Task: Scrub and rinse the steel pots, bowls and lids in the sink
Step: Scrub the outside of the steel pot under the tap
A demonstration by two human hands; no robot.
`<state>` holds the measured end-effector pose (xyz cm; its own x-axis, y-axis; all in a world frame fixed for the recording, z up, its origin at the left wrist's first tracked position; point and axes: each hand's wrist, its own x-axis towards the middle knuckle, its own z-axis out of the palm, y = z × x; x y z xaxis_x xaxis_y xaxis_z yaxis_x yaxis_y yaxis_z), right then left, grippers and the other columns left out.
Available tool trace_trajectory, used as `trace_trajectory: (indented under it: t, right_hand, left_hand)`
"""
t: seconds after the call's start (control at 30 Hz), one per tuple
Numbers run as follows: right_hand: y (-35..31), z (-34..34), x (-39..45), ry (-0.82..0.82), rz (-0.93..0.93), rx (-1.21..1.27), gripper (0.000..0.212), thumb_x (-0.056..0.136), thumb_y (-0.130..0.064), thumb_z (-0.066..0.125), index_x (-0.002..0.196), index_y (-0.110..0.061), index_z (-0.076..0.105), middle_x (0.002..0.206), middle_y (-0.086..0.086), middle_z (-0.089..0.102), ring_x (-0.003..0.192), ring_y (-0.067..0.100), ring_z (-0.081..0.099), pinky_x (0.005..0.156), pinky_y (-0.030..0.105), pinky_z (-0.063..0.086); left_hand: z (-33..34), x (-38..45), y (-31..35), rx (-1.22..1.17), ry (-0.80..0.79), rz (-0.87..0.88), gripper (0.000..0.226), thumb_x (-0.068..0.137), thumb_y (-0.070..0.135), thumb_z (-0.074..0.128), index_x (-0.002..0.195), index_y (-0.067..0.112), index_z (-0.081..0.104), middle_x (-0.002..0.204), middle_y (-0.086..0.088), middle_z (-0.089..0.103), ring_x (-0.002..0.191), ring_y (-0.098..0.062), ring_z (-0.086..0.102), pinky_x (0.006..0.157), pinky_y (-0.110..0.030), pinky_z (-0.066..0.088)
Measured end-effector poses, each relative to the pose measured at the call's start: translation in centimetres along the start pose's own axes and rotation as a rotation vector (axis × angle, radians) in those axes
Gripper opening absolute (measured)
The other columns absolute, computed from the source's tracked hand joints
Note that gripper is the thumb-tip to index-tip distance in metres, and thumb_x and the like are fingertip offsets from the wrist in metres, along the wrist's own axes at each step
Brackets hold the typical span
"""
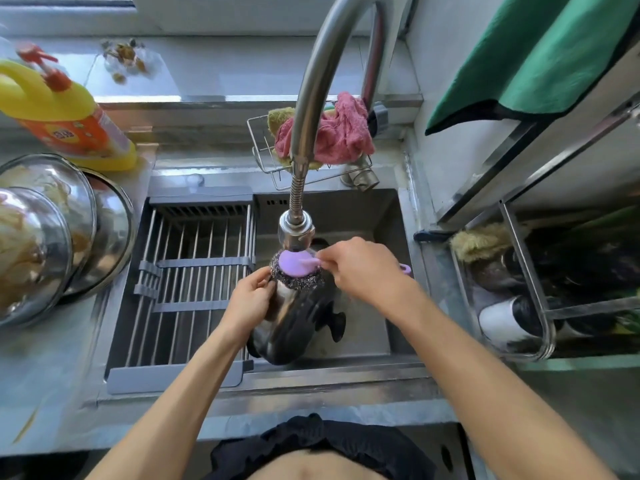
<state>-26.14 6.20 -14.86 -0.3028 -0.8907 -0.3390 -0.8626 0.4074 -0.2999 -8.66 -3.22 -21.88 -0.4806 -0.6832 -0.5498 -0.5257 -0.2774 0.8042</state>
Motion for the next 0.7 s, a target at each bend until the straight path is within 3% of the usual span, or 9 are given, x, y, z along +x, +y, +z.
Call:
trace_trajectory:
  t: [0.07,0.2,0.3,0.4,0.57,0.7]
  right_hand:
    - [-0.9,-0.3,0.5,-0.040,-0.020,-0.117,0.016,0.094,-0.019,0.049,0.097,-0.022,0.064,0.087,0.007,0.057,0.082,0.035,0.060,0.064,0.034,0.037]
    - [-0.1,-2.1,2.5,-0.062,0.094,-0.235,0.018,0.086,-0.011,0.052,0.097,-0.018,0.064,0.088,0.006,0.055,0.084,0.033,0.061,0.066,0.034,0.039]
    - [-1.2,-1.5,2.2,-0.063,0.040,-0.257,0.022,0.087,-0.011,0.050,0.105,-0.014,0.063,0.088,0.007,0.054,0.089,0.034,0.063,0.066,0.035,0.039]
    - [-2.2,-0.9,1.8,-0.068,-0.036,-0.264,0.025,0.088,-0.014,0.049,0.109,-0.015,0.063,0.097,0.009,0.060,0.093,0.035,0.064,0.067,0.034,0.037]
    - [0.0,-1.9,2.6,-0.115,0.139,-0.278,0.027,0.091,-0.012,0.047,0.114,-0.013,0.061,0.107,0.009,0.059,0.093,0.033,0.062,0.068,0.036,0.039]
    - [-1.8,-1.1,1.8,-0.066,0.012,-0.237,0.016,0.090,-0.013,0.046,0.100,-0.015,0.058,0.093,0.008,0.057,0.092,0.034,0.062,0.068,0.034,0.036]
  left_hand:
    - [0.0,-0.3,-0.1,-0.018,-0.012,-0.009,0.040,0.103,-0.003,0.043,0.105,0.027,0.070,0.098,-0.004,0.074,0.089,-0.016,0.067,0.075,-0.018,0.053]
    - [-1.3,-0.4,-1.2,-0.002,-0.017,-0.060,0.041,0.102,-0.002,0.045,0.119,0.026,0.070,0.111,-0.004,0.074,0.108,-0.020,0.068,0.091,-0.032,0.055]
    - [-1.1,-0.2,-0.7,0.077,0.002,-0.038,0.038,0.100,-0.004,0.044,0.122,0.016,0.067,0.110,-0.002,0.072,0.102,-0.014,0.068,0.076,-0.020,0.050]
    - [-0.6,0.4,0.1,0.152,0.057,0.042,0.034,0.099,-0.001,0.048,0.123,0.014,0.067,0.110,-0.002,0.072,0.102,-0.013,0.066,0.079,-0.021,0.049]
    - [-1.8,0.3,-0.2,0.328,0.006,0.030,0.033,0.096,0.000,0.056,0.121,0.016,0.070,0.104,-0.003,0.075,0.102,-0.018,0.069,0.089,-0.033,0.056]
    - [-0.2,1.3,1.3,0.434,0.119,0.146,0.035,0.091,0.000,0.054,0.116,0.014,0.074,0.104,-0.006,0.075,0.092,-0.014,0.061,0.082,-0.022,0.043]
